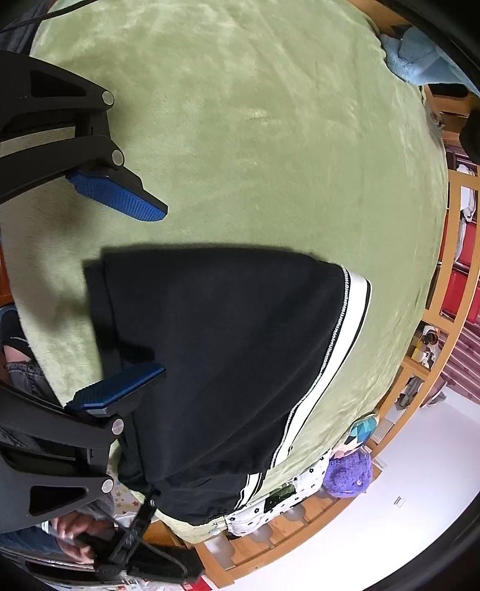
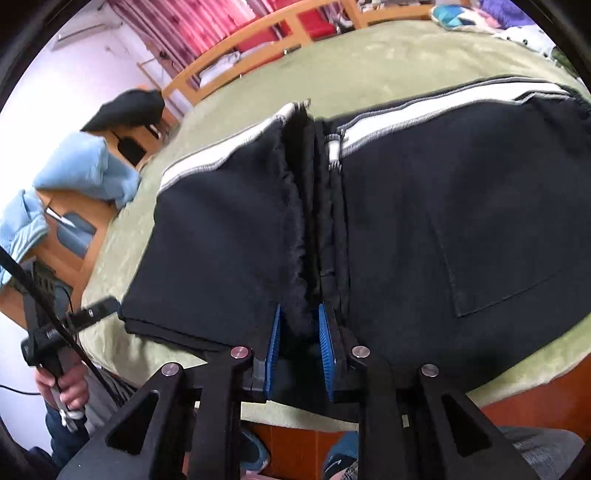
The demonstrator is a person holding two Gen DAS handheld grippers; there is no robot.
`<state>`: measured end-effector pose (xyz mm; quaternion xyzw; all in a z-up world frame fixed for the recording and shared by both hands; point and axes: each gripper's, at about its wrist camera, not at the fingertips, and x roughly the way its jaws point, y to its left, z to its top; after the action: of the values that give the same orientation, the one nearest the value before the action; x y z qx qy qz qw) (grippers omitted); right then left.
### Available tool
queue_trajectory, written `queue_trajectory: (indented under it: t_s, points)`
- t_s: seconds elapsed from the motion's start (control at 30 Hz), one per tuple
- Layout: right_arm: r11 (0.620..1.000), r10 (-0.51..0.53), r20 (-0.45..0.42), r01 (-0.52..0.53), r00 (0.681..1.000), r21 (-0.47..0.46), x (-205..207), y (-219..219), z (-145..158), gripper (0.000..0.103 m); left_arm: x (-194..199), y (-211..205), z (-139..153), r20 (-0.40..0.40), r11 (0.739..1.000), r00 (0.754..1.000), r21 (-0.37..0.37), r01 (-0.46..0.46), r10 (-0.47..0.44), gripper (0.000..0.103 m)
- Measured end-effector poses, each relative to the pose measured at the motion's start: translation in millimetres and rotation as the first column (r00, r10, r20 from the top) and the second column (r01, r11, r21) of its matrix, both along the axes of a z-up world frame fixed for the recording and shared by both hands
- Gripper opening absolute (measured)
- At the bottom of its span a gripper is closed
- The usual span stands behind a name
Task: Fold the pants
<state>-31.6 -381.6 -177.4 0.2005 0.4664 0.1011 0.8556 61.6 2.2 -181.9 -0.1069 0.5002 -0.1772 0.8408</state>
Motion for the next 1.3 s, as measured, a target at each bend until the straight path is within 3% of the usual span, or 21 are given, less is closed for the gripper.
queue_trajectory:
  t_s: [0.03,0.1,0.17,0.3,0.33,0.4,0.43,0.57,0.6,0.63,0.67,0.73,0.83,0.87,0.97,1.03,1.13,1.23,1.3]
  points:
    - [1.000,0.008,0.018,-0.007,1.000,-0.007,1,-1,7,0.023,2,-1,-1,0.003,1.000,1.000,0.012,-0.003,0.003,0.078]
    - [0.999,-0.004,0.091,0.008,0.996,-0.043,4,-2,28,0.038,7,-5,-4,0.002,0.999,1.000,0.035,-0.008,0.008,0.078]
    - [0.998,-0.003,0.160,0.014,0.987,-0.067,15,-3,47,0.046,11,-10,-10,-0.016,0.997,1.000,0.072,-0.006,0.007,0.078]
    - [0.989,0.039,0.240,-0.003,0.970,-0.146,64,4,68,0.046,10,-21,-20,-0.040,0.992,0.999,0.123,0.029,-0.024,0.078]
    - [0.987,0.052,0.261,-0.009,0.964,-0.162,76,6,70,0.041,9,-20,-21,-0.042,0.992,0.999,0.119,0.032,-0.027,0.078]
    - [0.985,0.102,0.280,-0.058,0.955,-0.160,100,16,69,0.014,8,-17,-22,-0.055,0.994,0.998,0.098,0.038,-0.033,0.078]
    - [0.984,0.134,0.279,-0.094,0.951,-0.153,109,21,67,0.009,8,-15,-24,-0.066,0.996,0.997,0.081,0.037,-0.032,0.079]
    - [0.969,0.187,0.210,-0.146,0.960,-0.198,142,36,34,0.006,9,-8,-27,-0.082,0.998,0.996,0.044,0.039,-0.035,0.079]
    - [0.968,0.155,0.160,-0.117,0.975,-0.223,152,33,18,0.000,9,-9,-27,-0.083,0.998,0.996,0.049,0.042,-0.038,0.079]
    - [0.969,0.125,0.113,-0.097,0.986,-0.226,159,27,4,0.000,10,-10,-27,-0.084,0.998,0.996,0.052,0.045,-0.040,0.080]
    - [0.979,0.107,0.064,-0.094,0.992,-0.181,166,20,-10,0.000,10,-11,-26,-0.083,0.997,0.996,0.055,0.047,-0.043,0.080]
    - [0.986,0.090,0.058,-0.081,0.994,-0.144,164,16,-13,0.000,13,-10,-23,-0.075,0.998,0.996,0.050,0.048,-0.044,0.080]
    - [0.965,0.108,0.105,-0.078,0.989,-0.252,151,26,8,0.000,16,-3,-24,-0.068,1.000,0.997,-0.005,0.025,-0.025,0.079]
    - [0.964,0.094,0.122,-0.060,0.988,-0.260,144,25,14,0.004,15,2,-27,-0.072,1.000,0.997,-0.018,0.024,-0.025,0.078]
    - [0.986,0.047,0.164,-0.019,0.985,-0.163,110,8,31,0.016,15,6,-31,-0.072,0.998,0.997,-0.065,0.014,-0.019,0.077]
    - [0.994,0.049,0.165,-0.032,0.985,-0.101,86,2,35,0.018,15,4,-33,-0.068,0.997,0.997,-0.079,0.019,-0.025,0.075]
    - [0.996,0.075,0.126,-0.069,0.989,-0.054,49,3,20,0.019,14,0,-33,-0.066,0.995,0.997,-0.099,0.025,-0.031,0.071]
    - [0.989,0.060,0.016,-0.057,0.998,-0.137,39,10,-12,0.021,15,-7,-31,-0.065,0.995,0.998,-0.097,0.021,-0.028,0.071]
    - [0.994,0.015,0.035,-0.012,0.999,-0.107,33,8,-8,0.021,15,-6,-32,-0.060,0.996,0.998,-0.089,0.019,-0.024,0.071]
